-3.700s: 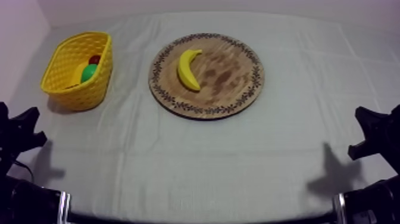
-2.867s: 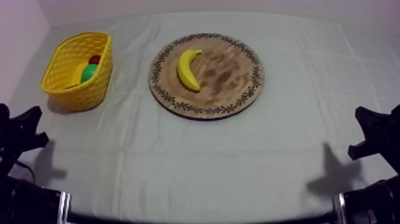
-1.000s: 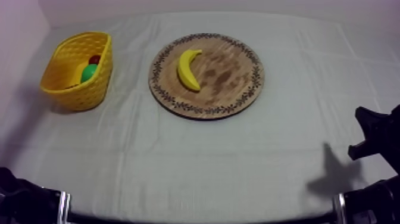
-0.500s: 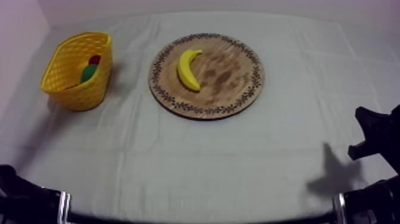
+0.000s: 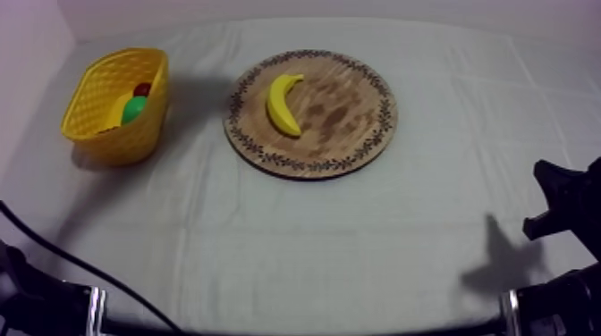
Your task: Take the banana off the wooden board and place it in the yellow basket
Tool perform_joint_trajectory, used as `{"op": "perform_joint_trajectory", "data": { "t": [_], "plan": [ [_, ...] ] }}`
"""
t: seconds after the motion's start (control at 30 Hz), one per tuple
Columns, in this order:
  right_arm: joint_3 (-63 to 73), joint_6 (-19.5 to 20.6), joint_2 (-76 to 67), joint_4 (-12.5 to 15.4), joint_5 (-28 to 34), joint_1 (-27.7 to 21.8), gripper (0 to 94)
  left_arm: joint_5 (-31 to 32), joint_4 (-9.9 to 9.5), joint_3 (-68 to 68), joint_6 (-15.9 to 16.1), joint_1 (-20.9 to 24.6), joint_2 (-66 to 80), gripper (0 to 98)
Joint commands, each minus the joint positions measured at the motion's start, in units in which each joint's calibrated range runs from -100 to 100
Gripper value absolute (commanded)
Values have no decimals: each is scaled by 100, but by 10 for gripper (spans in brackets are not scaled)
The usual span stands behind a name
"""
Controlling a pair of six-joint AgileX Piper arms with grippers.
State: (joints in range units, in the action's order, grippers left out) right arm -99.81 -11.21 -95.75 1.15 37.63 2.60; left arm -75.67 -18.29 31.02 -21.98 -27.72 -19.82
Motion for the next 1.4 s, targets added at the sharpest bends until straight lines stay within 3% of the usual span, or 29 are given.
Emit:
{"op": "perform_joint_trajectory", "data": {
  "t": [0.0,0.23,0.47,0.67,0.8,0.93,1.37],
  "plan": [
    [3,0,0,0,3,0,3,32,-85,-33,-26,-10,-177,0],
    [3,0,0,0,3,0,3,10,-283,-158,-12,-36,-510,5],
    [3,-4,0,0,3,0,3,-14,-310,-525,-50,-24,-500,87],
    [3,-4,0,0,3,0,3,-276,-291,-756,-208,-19,-422,437],
    [3,-5,0,0,3,0,3,-549,-180,-841,-216,-15,-371,610],
    [3,-5,0,0,3,0,3,-784,22,-922,-131,9,-341,704],
    [3,-5,0,0,3,0,3,-1041,409,-1382,-107,55,-524,784]
  ]
}}
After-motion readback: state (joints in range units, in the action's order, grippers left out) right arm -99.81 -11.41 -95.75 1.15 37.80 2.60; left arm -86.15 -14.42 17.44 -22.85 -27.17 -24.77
